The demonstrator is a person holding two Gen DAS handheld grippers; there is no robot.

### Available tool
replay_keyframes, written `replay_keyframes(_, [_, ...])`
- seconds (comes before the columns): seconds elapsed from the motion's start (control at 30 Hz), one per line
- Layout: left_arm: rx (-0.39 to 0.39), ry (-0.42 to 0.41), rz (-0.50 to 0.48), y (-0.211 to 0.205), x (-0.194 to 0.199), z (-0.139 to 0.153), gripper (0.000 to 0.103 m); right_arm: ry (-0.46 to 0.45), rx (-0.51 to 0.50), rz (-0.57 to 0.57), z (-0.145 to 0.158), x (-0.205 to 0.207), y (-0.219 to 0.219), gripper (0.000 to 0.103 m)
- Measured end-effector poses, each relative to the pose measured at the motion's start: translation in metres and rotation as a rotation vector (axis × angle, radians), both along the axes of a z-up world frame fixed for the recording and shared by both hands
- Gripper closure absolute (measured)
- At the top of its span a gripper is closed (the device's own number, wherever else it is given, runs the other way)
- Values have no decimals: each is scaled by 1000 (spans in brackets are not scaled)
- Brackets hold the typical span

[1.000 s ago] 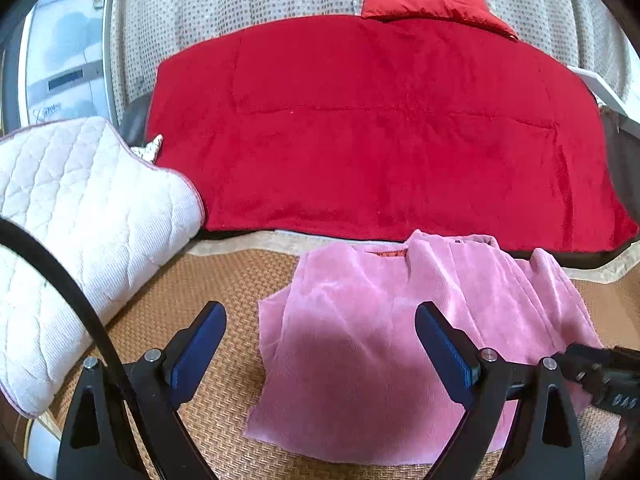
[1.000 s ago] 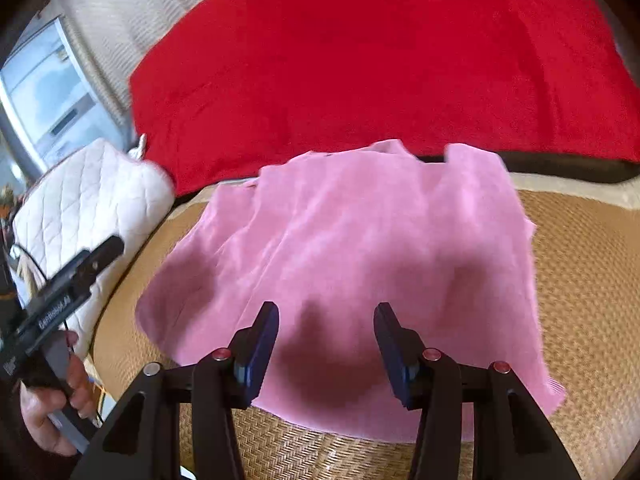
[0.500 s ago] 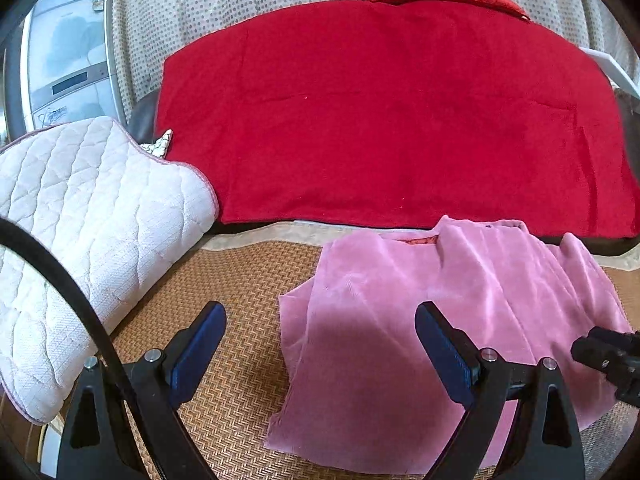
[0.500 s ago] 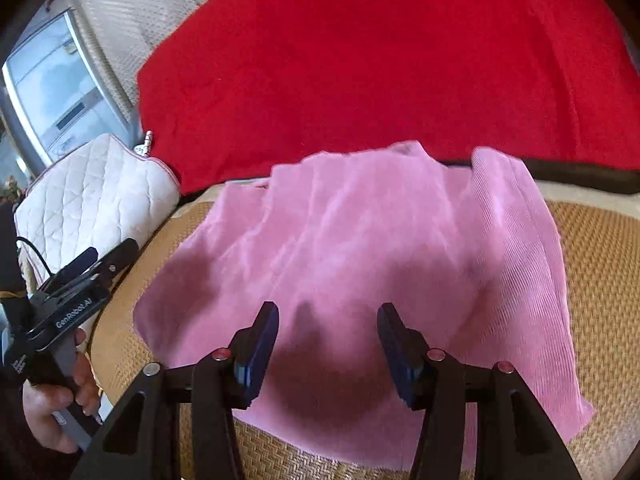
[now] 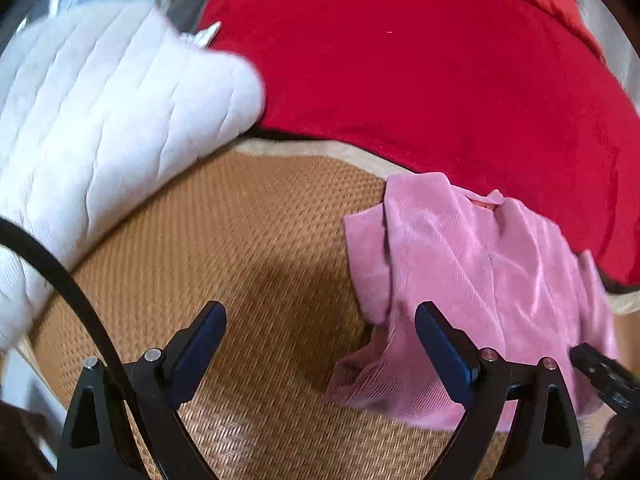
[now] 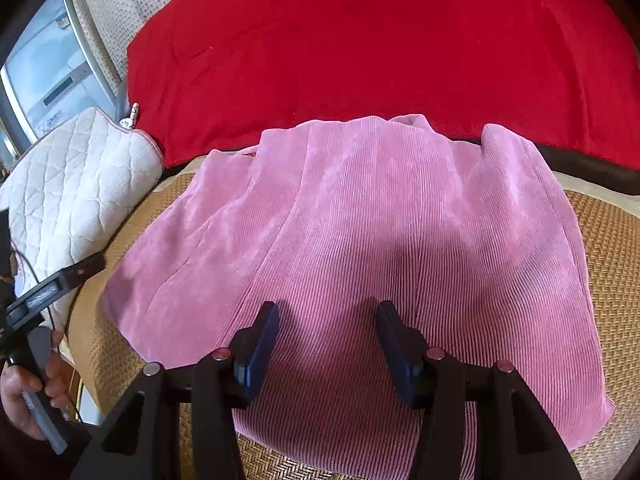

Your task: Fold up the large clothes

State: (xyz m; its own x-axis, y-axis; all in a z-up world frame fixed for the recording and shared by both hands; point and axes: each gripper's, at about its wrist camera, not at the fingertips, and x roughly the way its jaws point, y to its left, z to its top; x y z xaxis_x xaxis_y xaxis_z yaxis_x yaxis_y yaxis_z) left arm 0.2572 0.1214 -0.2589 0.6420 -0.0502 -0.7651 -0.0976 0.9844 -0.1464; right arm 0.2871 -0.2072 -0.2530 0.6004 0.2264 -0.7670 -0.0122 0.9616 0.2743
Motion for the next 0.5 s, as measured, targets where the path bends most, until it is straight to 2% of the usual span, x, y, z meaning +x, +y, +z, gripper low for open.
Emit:
replay_keyframes(0.17, [-99, 28, -33, 7, -21, -11, 8, -6, 10, -28, 2, 3, 3, 48])
replay_keyframes(0.2, [-128, 35, -40, 6, -26, -13, 8, -13, 17, -29, 4, 3, 3, 49])
replay_keyframes(0.27, [-186, 44, -58, 1, -34, -18, 8, -55, 65, -8, 11, 1, 6, 59])
replay_keyframes(0.4, [-246, 55, -105, -15, -35, -26, 8, -106, 115, 53, 19, 2, 21, 62])
replay_keyframes(0.5, [-311, 68, -121, -17, -25, -32, 8, -34, 128, 47, 2, 13, 24, 65])
